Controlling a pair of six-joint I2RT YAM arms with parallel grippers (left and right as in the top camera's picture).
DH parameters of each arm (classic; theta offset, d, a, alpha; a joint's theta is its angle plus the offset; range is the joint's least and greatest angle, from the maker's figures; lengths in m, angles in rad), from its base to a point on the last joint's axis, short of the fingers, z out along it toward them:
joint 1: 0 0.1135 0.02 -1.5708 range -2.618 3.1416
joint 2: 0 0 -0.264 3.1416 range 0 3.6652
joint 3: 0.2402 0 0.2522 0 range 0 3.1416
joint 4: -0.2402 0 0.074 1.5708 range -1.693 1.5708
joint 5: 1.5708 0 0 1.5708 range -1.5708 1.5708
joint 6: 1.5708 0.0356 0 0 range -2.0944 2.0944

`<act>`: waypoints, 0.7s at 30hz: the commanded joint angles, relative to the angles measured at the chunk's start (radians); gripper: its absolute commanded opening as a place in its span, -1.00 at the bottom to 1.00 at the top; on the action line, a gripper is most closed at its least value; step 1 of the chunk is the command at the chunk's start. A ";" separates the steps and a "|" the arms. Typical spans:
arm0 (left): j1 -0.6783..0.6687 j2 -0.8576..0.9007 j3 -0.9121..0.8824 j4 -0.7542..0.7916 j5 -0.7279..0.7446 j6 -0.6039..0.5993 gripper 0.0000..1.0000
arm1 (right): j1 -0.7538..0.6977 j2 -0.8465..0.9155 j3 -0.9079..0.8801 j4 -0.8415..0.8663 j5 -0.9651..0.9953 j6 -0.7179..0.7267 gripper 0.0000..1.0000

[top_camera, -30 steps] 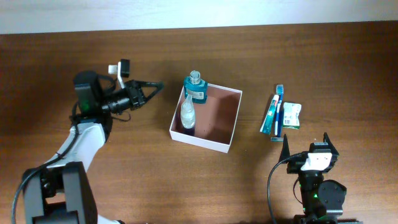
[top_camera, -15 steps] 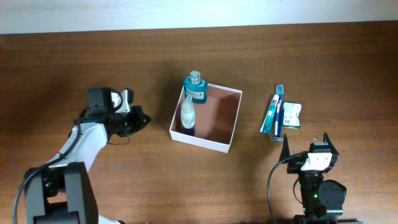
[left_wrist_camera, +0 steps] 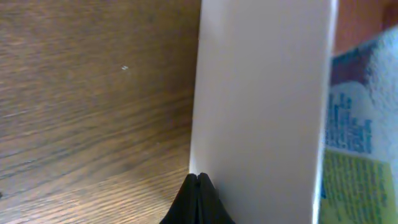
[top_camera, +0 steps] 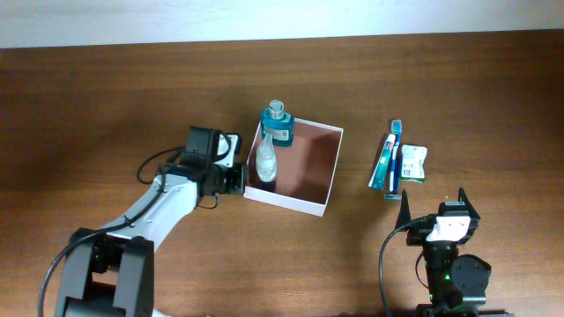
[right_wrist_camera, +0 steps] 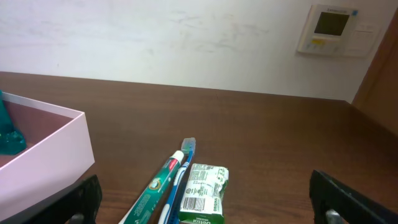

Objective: Pack container
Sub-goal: 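Push the box's left wall rightward with the left gripper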

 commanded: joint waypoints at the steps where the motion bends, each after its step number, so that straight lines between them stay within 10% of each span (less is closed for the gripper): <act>1: -0.032 -0.002 0.002 -0.022 -0.056 0.032 -0.99 | -0.006 -0.008 -0.005 -0.006 -0.002 -0.004 0.97; 21: -0.048 -0.189 0.002 -0.143 0.041 0.032 -0.99 | -0.006 -0.008 -0.005 -0.006 -0.002 -0.004 0.97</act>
